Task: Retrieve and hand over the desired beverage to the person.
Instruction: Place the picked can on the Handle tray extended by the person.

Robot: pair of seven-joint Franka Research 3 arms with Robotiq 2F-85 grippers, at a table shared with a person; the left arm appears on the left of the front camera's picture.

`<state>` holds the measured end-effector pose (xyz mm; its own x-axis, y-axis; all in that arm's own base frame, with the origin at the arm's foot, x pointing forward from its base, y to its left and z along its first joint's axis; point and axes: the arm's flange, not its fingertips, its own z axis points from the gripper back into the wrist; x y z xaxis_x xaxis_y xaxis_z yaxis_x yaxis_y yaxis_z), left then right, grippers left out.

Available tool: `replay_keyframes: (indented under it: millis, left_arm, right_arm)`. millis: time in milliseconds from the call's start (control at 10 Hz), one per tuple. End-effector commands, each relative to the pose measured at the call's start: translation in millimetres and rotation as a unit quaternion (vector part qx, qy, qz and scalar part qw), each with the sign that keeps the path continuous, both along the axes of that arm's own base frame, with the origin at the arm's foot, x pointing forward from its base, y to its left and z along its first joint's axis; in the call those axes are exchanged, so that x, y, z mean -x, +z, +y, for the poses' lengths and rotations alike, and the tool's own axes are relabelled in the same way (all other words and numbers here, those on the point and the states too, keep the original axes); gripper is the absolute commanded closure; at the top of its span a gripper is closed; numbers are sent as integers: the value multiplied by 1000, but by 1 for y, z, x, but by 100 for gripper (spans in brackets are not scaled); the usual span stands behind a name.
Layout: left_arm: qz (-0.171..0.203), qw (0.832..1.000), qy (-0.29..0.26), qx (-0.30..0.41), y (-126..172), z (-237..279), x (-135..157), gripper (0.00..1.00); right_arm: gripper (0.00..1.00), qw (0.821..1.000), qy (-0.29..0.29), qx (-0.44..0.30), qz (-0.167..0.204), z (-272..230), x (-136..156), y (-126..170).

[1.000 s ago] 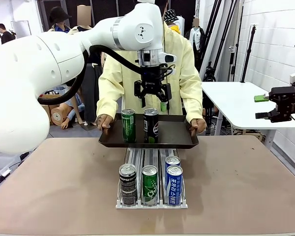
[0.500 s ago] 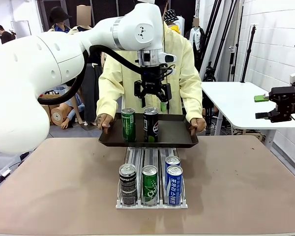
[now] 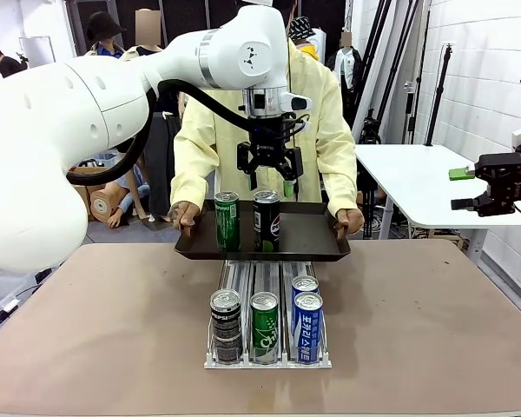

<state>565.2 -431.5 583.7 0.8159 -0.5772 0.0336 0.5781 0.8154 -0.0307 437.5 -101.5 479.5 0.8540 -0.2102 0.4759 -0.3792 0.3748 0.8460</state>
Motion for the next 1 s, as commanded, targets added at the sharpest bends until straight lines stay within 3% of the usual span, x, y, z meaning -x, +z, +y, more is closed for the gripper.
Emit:
replay_keyframes:
  millis: [0,200,400,800,900]
  left_arm:
    - [-1,1000,2,1,1,0,0,0]
    - [0,1000,0,0,0,0,0,0]
    - [9,997,32,69,26,27,-1,0]
    - [-8,975,95,199,60,111,21,0]
    - [-13,961,120,250,62,147,37,0]
  right_arm:
    - [0,1000,2,-5,0,0,-1,2]
    - [0,1000,2,-5,0,0,-1,2]
    - [0,1000,2,-5,0,0,-1,2]
    - [0,1000,2,-5,0,0,-1,2]
    - [0,1000,2,-5,0,0,-1,2]
